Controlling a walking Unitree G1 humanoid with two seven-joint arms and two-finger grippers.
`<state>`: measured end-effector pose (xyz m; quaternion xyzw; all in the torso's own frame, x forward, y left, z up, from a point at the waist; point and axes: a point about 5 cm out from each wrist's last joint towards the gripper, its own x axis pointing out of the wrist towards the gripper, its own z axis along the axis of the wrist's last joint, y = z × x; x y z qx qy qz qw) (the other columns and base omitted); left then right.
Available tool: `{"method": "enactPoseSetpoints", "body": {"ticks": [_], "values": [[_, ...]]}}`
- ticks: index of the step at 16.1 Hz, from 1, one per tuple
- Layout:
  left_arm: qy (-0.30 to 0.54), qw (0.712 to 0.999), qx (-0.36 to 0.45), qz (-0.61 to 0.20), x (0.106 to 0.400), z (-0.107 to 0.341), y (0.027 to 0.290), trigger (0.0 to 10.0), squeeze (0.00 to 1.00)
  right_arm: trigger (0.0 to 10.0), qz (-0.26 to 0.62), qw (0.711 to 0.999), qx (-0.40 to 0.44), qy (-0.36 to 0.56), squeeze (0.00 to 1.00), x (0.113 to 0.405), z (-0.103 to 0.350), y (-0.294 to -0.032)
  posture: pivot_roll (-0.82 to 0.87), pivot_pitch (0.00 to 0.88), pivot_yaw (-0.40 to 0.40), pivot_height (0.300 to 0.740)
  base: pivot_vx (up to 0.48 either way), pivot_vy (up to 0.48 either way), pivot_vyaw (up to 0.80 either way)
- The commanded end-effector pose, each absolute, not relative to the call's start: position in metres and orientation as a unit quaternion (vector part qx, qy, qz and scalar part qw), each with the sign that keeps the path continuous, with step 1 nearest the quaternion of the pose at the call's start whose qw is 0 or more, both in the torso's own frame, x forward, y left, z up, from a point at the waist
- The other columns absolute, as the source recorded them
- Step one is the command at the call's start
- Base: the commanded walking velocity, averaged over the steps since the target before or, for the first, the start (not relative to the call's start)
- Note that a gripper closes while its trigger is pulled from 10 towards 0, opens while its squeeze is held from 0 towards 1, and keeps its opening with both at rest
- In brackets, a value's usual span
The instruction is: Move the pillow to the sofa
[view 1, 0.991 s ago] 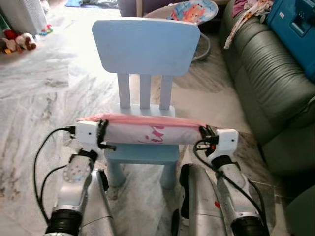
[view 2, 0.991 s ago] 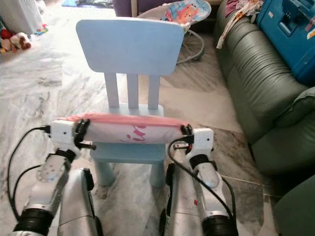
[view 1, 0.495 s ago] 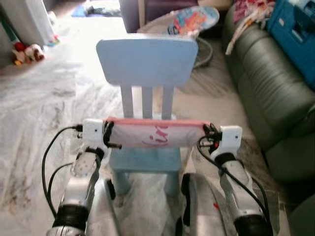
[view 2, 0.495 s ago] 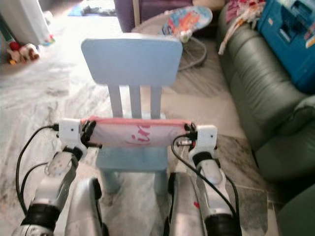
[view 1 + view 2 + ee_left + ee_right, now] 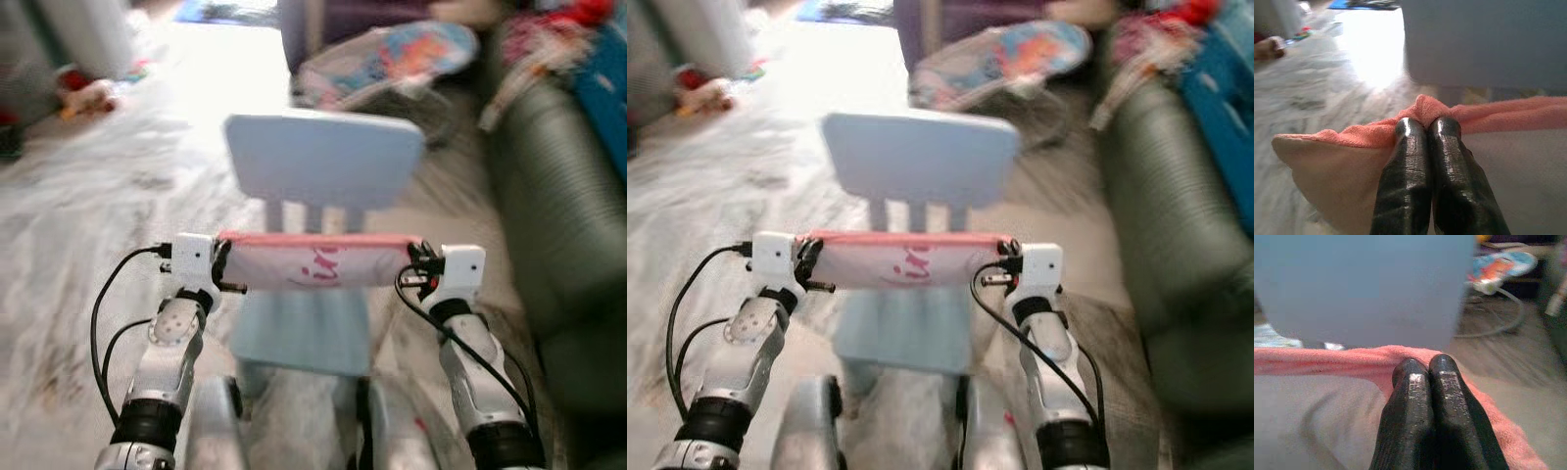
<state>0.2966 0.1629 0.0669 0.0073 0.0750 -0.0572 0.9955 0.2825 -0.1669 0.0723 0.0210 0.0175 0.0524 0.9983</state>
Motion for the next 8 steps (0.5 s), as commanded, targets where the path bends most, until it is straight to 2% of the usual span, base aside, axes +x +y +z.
{"method": "enactPoseSetpoints", "body": {"ticks": [1, 4, 8], "values": [[0.082, 0.996, 0.014, -0.020, 0.2952, 0.0649, 0.1772, 10.0, 0.00, 10.0, 0.029, 0.999, 0.022, 0.001, 0.00, 0.2855, 0.0814, -0.1781, -0.02, 0.000, -0.022, 0.696, 0.000, 0.000, 0.00], [0.078, 0.997, 0.014, -0.021, 0.2986, 0.0667, 0.1765, 10.0, 0.00, 10.0, 0.027, 0.999, 0.019, -0.001, 0.00, 0.2865, 0.0837, -0.1801, -0.02, 0.000, -0.021, 0.734, 0.000, 0.000, 0.00], [0.075, 0.997, 0.016, -0.028, 0.3028, 0.0675, 0.1724, 10.0, 0.00, 10.0, 0.021, 1.000, 0.017, -0.001, 0.00, 0.2849, 0.0836, -0.1815, -0.03, 0.000, -0.017, 0.740, 0.000, 0.000, 0.00]]}}
